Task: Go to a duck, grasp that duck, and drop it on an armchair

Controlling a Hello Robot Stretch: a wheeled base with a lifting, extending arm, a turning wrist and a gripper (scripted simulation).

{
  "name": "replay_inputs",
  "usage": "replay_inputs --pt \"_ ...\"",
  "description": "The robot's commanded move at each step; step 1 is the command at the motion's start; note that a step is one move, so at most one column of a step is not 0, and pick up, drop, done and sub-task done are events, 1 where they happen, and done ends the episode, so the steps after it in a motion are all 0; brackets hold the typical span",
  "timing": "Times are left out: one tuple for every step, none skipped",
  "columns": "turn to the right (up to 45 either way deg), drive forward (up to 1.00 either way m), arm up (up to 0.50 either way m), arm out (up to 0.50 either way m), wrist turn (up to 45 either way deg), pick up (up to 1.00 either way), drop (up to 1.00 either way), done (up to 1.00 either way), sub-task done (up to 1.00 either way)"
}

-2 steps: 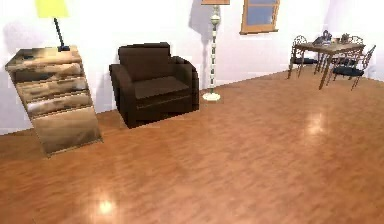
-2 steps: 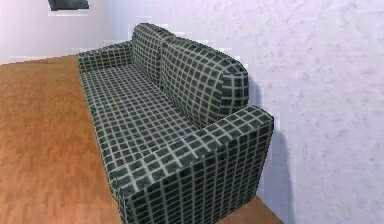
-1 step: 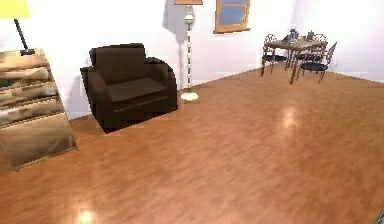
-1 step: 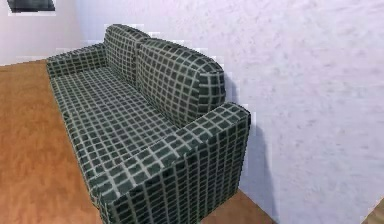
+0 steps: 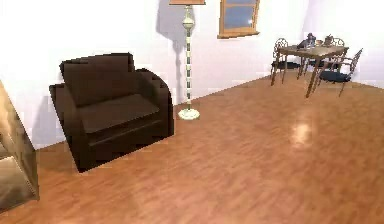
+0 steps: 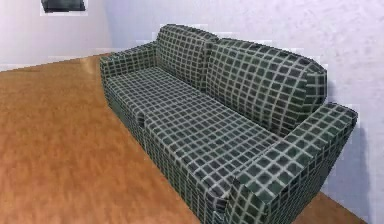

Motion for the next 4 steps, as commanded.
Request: replay_inputs --pt "36.0 0.00 0.00 0.00 0.0 0.00 0.00 0.00 0.00" --pt "0.0 1.00 0.00 0.00 0.0 0.00 0.00 0.00 0.00" --pt "0.0 1.00 0.00 0.00 0.0 0.00 0.00 0.00 0.00" --pt "3.0 0.00 0.00 0.00 0.0 0.00 0.00 0.00 0.00"
